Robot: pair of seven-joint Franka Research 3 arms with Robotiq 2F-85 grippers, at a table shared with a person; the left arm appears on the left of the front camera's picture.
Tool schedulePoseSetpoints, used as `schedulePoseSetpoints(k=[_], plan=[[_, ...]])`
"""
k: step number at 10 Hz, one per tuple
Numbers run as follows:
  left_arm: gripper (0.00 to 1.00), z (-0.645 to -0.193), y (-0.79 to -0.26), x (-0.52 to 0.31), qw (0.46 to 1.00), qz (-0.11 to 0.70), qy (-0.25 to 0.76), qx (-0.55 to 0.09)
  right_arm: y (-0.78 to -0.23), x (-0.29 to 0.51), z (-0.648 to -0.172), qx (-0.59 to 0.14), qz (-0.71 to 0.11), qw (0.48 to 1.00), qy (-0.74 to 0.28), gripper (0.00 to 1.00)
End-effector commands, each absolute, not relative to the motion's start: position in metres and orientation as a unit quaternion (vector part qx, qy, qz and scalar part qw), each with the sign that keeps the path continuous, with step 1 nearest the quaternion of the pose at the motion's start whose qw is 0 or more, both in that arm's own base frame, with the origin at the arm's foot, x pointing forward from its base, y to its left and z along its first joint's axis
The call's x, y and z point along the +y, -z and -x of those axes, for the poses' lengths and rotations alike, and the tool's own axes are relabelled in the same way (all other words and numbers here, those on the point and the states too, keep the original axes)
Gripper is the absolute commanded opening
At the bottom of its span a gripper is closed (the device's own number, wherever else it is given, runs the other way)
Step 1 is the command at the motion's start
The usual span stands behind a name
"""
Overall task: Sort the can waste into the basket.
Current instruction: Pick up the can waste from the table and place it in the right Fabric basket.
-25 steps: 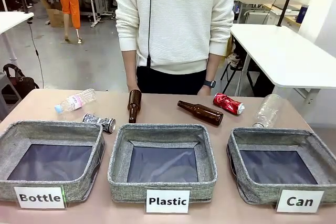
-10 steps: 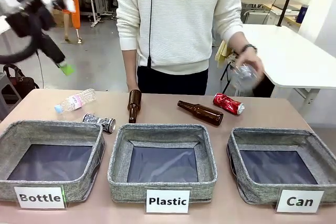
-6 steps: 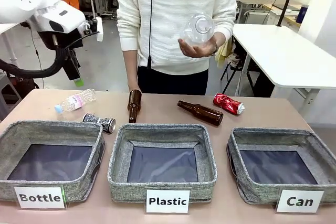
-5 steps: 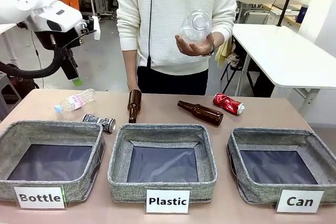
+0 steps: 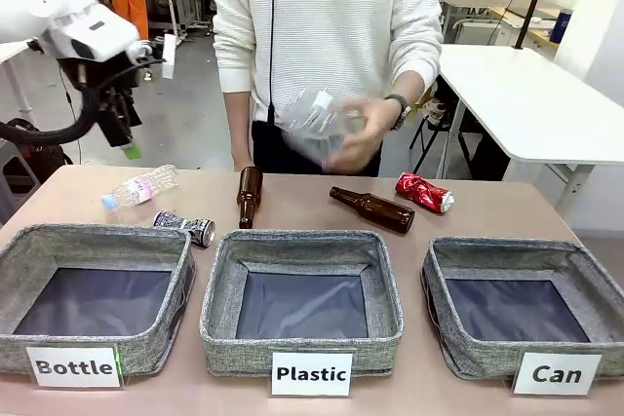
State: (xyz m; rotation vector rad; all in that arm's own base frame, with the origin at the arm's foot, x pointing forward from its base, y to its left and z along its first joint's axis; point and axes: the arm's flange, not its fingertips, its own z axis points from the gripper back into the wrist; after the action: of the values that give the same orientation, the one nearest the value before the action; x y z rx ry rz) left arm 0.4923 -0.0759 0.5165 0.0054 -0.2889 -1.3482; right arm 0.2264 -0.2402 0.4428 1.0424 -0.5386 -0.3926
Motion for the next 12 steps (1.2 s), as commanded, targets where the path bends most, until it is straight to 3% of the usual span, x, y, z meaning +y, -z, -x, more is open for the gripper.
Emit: schedulePoseSetpoints(k=[1,5,12], plan=[[1.0,-0.487,-0.531,-0.02,0.726,0.076,0.668,-0.142,-0.444,-0.242,-0.228,-0.265,-0.495,0.808,0.176,1.0],[1.0,-0.418,-0.539,0.08,0.71,0.141,0.645,-0.244,-0.444,-0.242,-0.228,-0.265,-0.495,0.808,0.176,1.0],[1.0,-0.392,-0.524,0.102,0.721,0.137,0.624,-0.266,-0.444,-0.242,-0.228,-0.265,-0.495,0.808,0.176,1.0]])
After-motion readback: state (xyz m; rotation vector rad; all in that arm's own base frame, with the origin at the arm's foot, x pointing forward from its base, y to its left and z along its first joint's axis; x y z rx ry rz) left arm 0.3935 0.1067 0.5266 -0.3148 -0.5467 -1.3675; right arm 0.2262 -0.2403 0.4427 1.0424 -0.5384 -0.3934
